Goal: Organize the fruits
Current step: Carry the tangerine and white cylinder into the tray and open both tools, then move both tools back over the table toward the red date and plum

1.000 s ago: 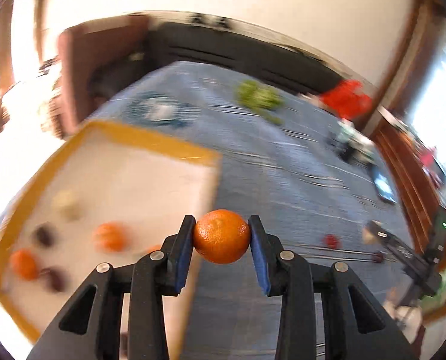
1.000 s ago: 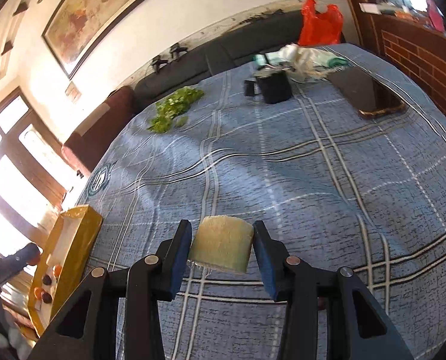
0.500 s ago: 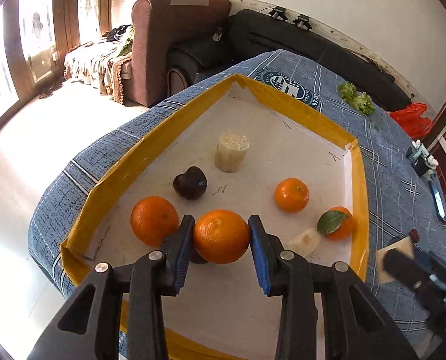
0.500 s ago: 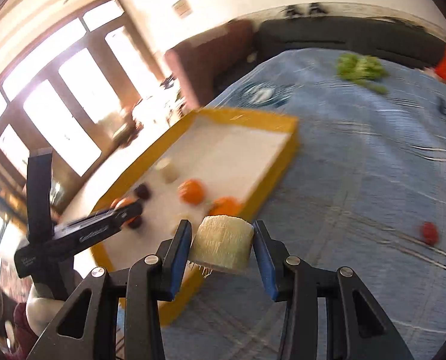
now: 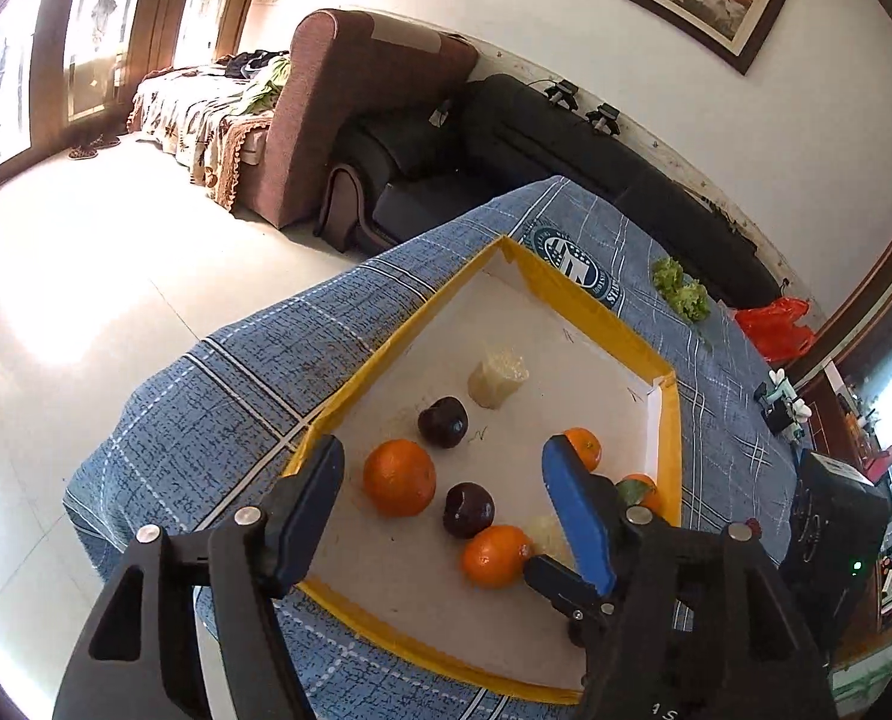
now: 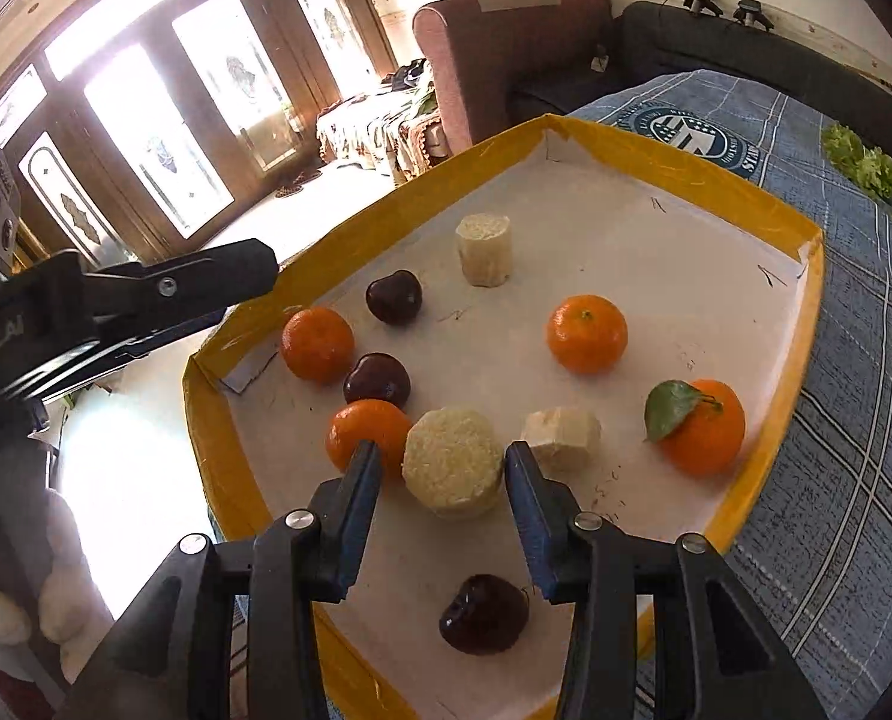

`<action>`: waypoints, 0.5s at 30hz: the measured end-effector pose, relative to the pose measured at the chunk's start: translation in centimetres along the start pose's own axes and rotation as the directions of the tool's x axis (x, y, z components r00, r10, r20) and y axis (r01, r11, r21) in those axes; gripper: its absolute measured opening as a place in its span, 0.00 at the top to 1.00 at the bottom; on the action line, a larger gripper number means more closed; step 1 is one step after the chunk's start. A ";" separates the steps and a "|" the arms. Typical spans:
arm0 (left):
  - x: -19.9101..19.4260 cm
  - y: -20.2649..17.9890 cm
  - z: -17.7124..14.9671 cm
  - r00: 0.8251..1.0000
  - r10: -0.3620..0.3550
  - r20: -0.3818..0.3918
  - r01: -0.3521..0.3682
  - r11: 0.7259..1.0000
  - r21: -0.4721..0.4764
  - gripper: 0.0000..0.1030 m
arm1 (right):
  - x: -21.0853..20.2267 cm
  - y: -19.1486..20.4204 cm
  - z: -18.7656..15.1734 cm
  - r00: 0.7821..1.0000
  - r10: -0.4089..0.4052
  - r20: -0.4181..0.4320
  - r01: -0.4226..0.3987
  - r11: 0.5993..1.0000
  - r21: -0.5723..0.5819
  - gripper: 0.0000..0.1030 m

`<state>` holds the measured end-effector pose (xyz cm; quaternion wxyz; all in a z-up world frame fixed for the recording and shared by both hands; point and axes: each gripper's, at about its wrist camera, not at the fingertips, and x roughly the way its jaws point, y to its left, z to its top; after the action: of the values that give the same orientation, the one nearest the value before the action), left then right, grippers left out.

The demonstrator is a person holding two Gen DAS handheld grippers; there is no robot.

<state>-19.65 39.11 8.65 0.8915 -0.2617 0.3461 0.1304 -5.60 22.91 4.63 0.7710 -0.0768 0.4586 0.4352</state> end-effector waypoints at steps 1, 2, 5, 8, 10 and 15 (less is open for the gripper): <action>-0.4 0.2 0.1 1.000 -0.001 0.010 0.001 1.000 -0.003 0.30 | 0.0 0.3 0.1 1.000 -0.001 0.003 0.001 1.000 -0.011 0.49; -0.9 0.2 0.2 1.000 -0.004 0.021 0.004 1.000 -0.007 0.30 | -0.2 0.7 0.2 1.000 -0.002 0.010 0.002 1.000 -0.020 0.48; -1.7 0.1 0.5 0.999 -0.009 0.038 0.010 1.000 -0.020 0.28 | -1.3 0.7 0.2 0.999 -0.004 0.038 0.005 1.000 -0.023 0.44; -2.4 -0.5 0.6 0.999 -0.017 0.049 0.018 1.000 -0.020 0.27 | -3.2 -0.1 -0.2 0.996 -0.007 0.086 0.007 1.000 -0.003 0.43; -2.7 -1.2 0.5 0.999 -0.024 0.049 0.024 1.000 -0.011 0.27 | -4.6 -0.9 -0.5 0.992 -0.025 0.123 0.023 1.000 0.017 0.39; -3.9 -3.5 0.0 0.995 -0.096 0.020 0.096 0.995 0.006 0.27 | -8.5 -4.7 -2.0 0.978 -0.074 0.197 0.054 0.993 0.106 0.34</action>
<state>-21.02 36.00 12.68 0.9008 -0.2745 0.3245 0.0892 -5.12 13.95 8.74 0.8297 -0.0087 0.3970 0.3923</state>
